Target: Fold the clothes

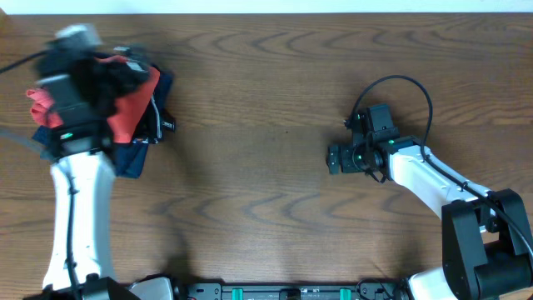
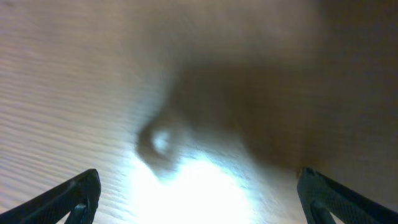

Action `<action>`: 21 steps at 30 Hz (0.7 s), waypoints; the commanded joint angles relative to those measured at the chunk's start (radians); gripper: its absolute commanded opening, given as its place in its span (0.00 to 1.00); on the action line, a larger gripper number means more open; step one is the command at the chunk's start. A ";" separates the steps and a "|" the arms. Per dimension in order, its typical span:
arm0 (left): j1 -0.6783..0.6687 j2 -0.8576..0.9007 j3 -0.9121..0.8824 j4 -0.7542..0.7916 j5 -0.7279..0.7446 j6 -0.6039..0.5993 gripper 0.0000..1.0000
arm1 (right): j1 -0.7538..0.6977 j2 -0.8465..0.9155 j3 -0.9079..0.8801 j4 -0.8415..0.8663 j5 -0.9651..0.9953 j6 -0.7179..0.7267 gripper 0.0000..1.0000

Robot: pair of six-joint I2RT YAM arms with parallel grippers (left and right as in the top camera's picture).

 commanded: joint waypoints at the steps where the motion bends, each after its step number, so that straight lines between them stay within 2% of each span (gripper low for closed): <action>1: -0.150 0.050 0.011 -0.071 0.004 0.071 0.98 | -0.006 0.002 0.004 0.062 -0.079 0.004 0.99; 4: -0.273 0.100 0.011 -0.190 -0.105 0.098 0.98 | -0.020 0.000 0.009 0.123 -0.039 0.004 0.99; 7: -0.333 0.117 0.011 -0.335 -0.209 0.100 0.98 | -0.061 -0.017 0.045 0.097 0.005 0.003 0.99; 13: -0.343 0.052 0.011 -0.669 -0.238 0.068 0.98 | -0.192 -0.122 0.192 -0.188 0.037 0.003 0.99; 16: -0.344 -0.003 0.010 -0.796 -0.238 0.057 0.98 | -0.241 -0.217 0.210 -0.290 0.043 -0.006 0.99; 21: -0.344 -0.208 -0.046 -0.800 -0.239 0.058 0.98 | -0.259 -0.433 0.142 -0.343 0.093 -0.008 0.99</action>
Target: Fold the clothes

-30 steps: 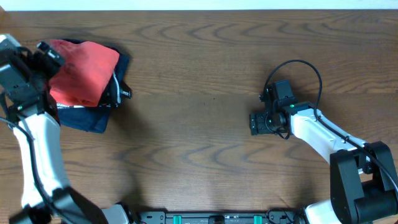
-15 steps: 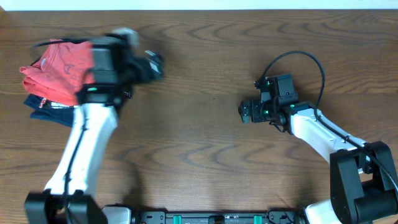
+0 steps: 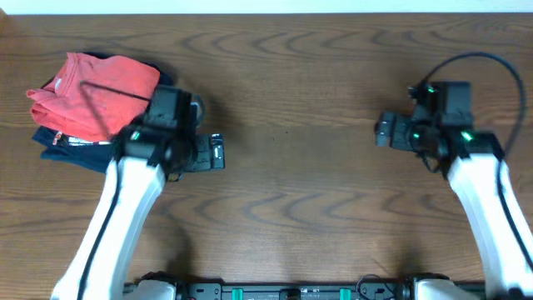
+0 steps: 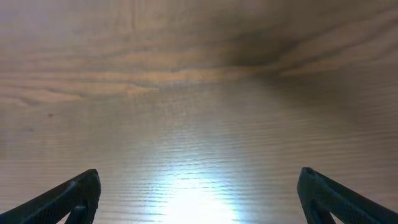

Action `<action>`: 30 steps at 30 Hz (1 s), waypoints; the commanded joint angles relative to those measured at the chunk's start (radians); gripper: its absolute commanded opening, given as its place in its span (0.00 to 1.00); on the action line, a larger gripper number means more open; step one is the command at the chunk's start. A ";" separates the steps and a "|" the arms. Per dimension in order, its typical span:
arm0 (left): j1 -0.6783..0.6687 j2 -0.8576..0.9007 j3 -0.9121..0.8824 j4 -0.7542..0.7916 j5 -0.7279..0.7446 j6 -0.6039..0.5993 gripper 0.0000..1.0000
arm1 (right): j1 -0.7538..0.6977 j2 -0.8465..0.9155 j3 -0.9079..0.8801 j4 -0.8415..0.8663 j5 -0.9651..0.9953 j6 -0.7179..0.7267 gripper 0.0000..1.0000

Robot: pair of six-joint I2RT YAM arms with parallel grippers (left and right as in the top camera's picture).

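A folded red garment (image 3: 96, 83) lies on top of a dark navy one (image 3: 71, 146) at the table's far left. My left gripper (image 3: 216, 153) is just right of the pile, clear of it and pointing right. Its fingers look open with nothing in them. My right gripper (image 3: 379, 133) hovers at the right side of the table, pointing left. In the right wrist view the right gripper (image 4: 199, 199) is wide open, its fingertips (image 4: 84, 190) far apart over bare wood.
The brown wooden table (image 3: 283, 200) stretches between the two arms. A black cable (image 3: 108, 92) from the left arm crosses the red garment. The arm bases stand along the front edge.
My left gripper was over the clothes pile, covering it; now it is off the pile to its right, and the red garment lies uncovered. My right gripper has moved right and farther back.
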 commanded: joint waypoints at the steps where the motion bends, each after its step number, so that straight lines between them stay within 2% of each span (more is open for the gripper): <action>1: 0.002 -0.170 -0.041 0.007 -0.021 -0.009 0.98 | -0.001 -0.157 -0.064 -0.013 0.032 -0.008 0.99; 5: 0.002 -0.446 -0.089 0.023 -0.059 -0.016 0.98 | 0.031 -0.428 -0.194 -0.029 0.037 -0.007 0.99; 9: 0.002 -0.704 -0.105 0.063 -0.202 -0.012 0.98 | 0.076 -0.750 -0.339 0.033 0.142 0.053 0.99; 11: 0.002 -0.793 -0.105 0.080 -0.207 -0.012 0.98 | 0.076 -0.887 -0.386 0.050 0.152 0.053 0.99; 14: 0.002 -0.914 -0.105 0.070 -0.207 -0.012 0.98 | 0.076 -1.028 -0.403 -0.011 0.152 0.053 0.99; 20: 0.002 -1.043 -0.105 0.055 -0.206 -0.012 0.98 | 0.077 -1.144 -0.403 -0.150 0.152 0.053 0.99; 30: 0.002 -1.055 -0.105 0.046 -0.207 -0.012 0.98 | 0.077 -1.145 -0.404 -0.408 0.152 0.054 0.99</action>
